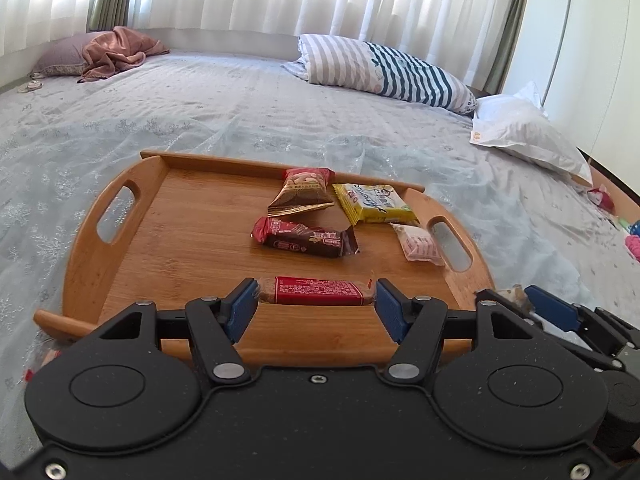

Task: Organize snacks
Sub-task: 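Carry red bar with left tool while right tool carries cookie pack over tray, then lower red bar onto tray with left tool while right tool releases cookie pack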

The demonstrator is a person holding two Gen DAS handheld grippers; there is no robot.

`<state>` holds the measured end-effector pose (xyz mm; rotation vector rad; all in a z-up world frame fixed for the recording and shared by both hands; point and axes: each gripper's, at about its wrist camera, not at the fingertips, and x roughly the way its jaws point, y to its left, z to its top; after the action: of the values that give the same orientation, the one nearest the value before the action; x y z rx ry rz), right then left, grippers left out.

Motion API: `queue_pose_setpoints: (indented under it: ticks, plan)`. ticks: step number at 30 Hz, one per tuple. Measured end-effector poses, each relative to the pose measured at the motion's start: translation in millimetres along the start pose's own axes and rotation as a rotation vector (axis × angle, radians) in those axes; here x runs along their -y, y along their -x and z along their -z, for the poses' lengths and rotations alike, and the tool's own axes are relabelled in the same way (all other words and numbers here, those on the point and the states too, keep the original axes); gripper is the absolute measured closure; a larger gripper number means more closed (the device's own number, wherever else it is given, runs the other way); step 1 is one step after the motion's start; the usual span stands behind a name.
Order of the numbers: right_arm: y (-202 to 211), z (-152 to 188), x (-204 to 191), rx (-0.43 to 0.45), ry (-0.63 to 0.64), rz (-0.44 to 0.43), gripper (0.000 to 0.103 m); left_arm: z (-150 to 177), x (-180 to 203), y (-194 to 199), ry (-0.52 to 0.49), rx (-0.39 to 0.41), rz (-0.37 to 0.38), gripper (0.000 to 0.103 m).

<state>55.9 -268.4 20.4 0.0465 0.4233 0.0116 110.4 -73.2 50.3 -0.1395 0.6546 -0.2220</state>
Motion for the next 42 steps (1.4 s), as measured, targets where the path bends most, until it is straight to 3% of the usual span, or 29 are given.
queue_pose_setpoints:
  ticks: [17,42]
  plan:
    - [-54,-3,-11,-0.037,0.127,-0.069,0.045,-12,-2,-62,0.017,-0.051,-0.03,0.041]
    - [-75,-1,-10,-0.101,0.121,-0.073,0.044,-11,7,-77,-0.04,-0.046,-0.042,0.041]
